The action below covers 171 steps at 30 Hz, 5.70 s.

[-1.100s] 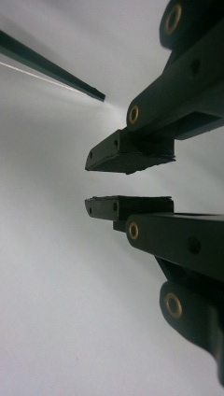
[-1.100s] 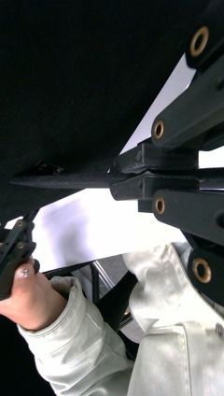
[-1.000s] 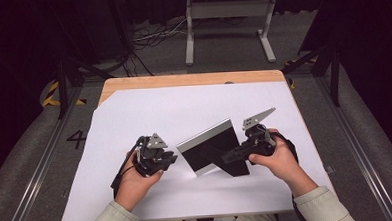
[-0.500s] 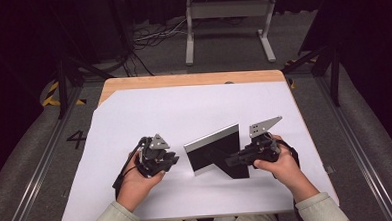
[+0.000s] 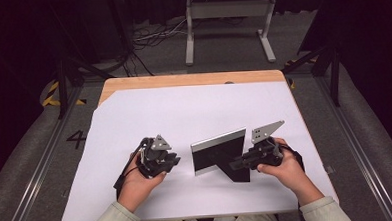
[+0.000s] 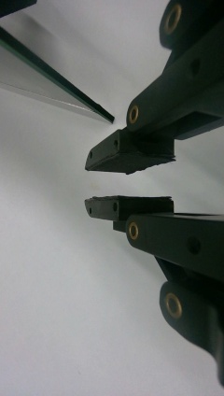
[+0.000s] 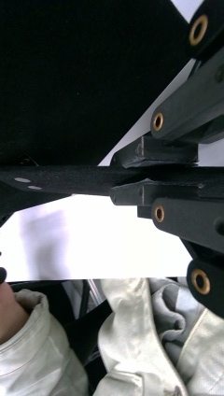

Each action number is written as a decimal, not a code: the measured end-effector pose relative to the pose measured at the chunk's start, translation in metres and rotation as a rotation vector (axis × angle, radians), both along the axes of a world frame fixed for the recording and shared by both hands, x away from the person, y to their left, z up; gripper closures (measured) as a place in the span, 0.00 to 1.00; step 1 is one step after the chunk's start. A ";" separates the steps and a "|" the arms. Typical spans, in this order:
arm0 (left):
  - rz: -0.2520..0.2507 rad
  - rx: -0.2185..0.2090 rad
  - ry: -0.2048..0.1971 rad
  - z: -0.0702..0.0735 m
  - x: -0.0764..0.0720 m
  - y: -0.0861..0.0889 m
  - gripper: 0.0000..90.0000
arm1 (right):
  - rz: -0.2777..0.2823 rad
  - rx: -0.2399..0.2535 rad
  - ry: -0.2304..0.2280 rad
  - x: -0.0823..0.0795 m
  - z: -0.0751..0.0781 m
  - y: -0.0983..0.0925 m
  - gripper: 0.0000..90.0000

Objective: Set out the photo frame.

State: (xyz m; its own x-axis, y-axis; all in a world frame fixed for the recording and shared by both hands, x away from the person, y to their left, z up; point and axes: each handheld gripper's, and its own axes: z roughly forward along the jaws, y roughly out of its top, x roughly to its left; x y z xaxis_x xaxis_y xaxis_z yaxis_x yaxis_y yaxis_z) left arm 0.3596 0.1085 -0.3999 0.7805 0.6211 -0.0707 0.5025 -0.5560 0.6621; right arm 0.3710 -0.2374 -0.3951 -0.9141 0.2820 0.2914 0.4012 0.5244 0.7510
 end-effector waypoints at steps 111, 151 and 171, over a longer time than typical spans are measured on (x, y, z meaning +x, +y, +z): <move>-0.119 -0.079 -0.057 0.002 -0.023 -0.018 1.00 | -0.274 -0.241 -0.176 0.016 -0.031 -0.014 1.00; -0.126 -0.063 -0.044 -0.004 -0.021 -0.021 1.00 | -0.278 -0.180 -0.142 0.073 -0.035 0.025 1.00; -0.116 -0.051 -0.041 -0.007 -0.019 -0.021 1.00 | -0.303 -0.248 -0.205 0.067 -0.025 0.015 1.00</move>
